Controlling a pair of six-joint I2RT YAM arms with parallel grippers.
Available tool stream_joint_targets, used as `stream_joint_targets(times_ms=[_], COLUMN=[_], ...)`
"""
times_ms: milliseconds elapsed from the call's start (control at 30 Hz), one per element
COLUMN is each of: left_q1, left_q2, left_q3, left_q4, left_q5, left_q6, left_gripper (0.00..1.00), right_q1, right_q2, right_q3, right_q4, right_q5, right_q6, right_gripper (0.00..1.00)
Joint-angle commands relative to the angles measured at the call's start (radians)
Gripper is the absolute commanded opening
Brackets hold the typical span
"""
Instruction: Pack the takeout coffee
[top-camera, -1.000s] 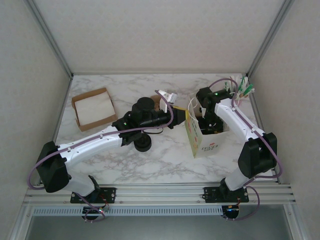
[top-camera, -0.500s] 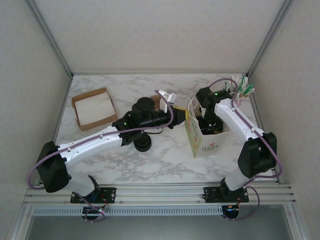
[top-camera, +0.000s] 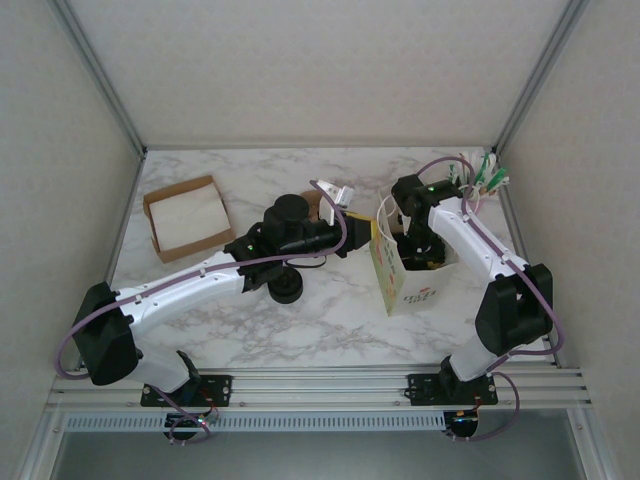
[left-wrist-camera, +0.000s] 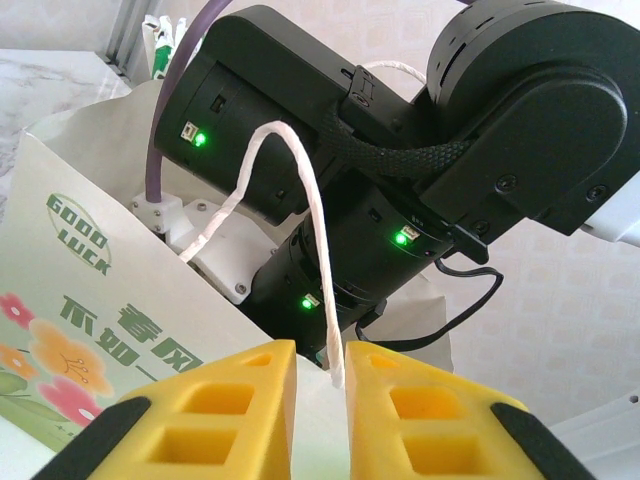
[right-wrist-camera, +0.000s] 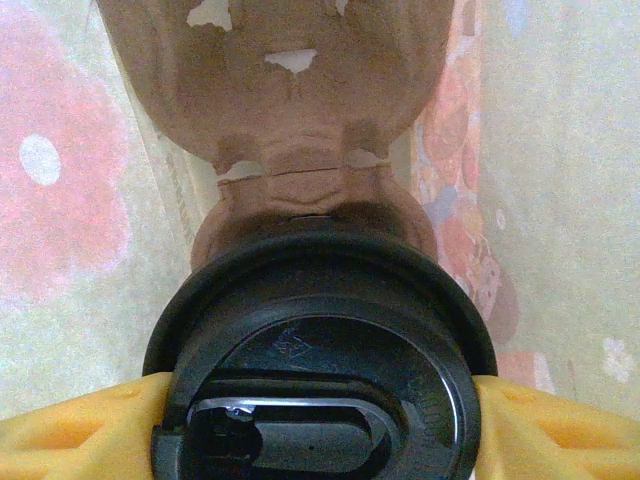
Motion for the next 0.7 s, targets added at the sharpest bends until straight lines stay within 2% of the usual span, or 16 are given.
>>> stream_joint_targets(times_ms=[0, 667], left_q1=[-0.004, -0.004], left_q2=[-0.015, -0.003], left_q3=[-0.004, 0.004], left_q4=[0.028, 0.032], left_q5=[0.002, 0.005], left_q6=[0.015, 0.008], left_gripper=[0.2, 0.2], right_q1=[-0.007, -0.007], right_q2=[0.0, -0.035], right_q3=[-0.014, 0.026], right_q4=[0.017, -0.029], right_q5=[-0.004, 0.007], right_q6=[0.002, 0.01], right_gripper=[0.7, 0.8])
